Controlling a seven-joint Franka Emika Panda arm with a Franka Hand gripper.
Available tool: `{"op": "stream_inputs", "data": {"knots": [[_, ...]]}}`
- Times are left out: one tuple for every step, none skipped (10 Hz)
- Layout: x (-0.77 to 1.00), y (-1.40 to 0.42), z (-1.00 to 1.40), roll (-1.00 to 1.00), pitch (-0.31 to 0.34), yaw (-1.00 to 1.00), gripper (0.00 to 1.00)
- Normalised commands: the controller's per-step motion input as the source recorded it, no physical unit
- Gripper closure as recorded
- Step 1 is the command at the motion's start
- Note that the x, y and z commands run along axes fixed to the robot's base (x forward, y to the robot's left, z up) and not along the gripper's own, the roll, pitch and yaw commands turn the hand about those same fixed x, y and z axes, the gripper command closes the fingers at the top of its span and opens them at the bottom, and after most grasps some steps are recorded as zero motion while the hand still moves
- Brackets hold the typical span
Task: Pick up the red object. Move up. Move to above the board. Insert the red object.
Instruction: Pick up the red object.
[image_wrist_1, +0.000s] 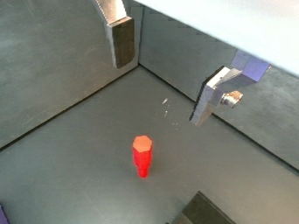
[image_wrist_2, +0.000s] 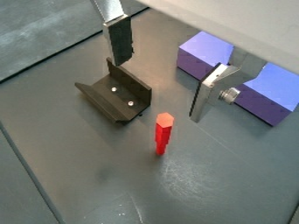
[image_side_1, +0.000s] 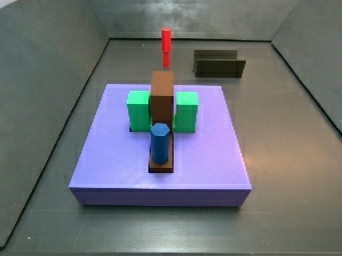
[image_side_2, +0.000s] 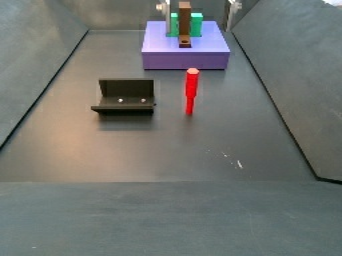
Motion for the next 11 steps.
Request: {"op": "stream_inputs", "data": {"knots": [[0.04,-0.26,-0.27,-0.11,-0.136,0.00,0.00],[0.05,-0.30,-0.33,-0.13,-0.149,0.00,0.00],[0.08,-0.31,-0.42,-0.11,-0.140,0.00,0.00],[0.02,-0.18,-0.56,-0.09,-0.163,0.00,0.00],[0.03,-0.12,-0.58,-0.08,-0.170,0.00,0.00],[0.05,-0.07,-0.65,-0.01,-0.156,-0.02,0.00],[0.05,0.00,-0.62,0.00,-0.134,-0.04,0.00],[0.03,0.00,-0.58,0.00,-0.107,-0.08,0.00],[0.03,0.04,-0.54,0.00,-0.087,-0.09,0.00],[0.05,0.09,-0.51,0.00,-0.066,-0.10,0.00],[0.00,0.08,-0.50,0.00,-0.054,-0.09,0.00]]}}
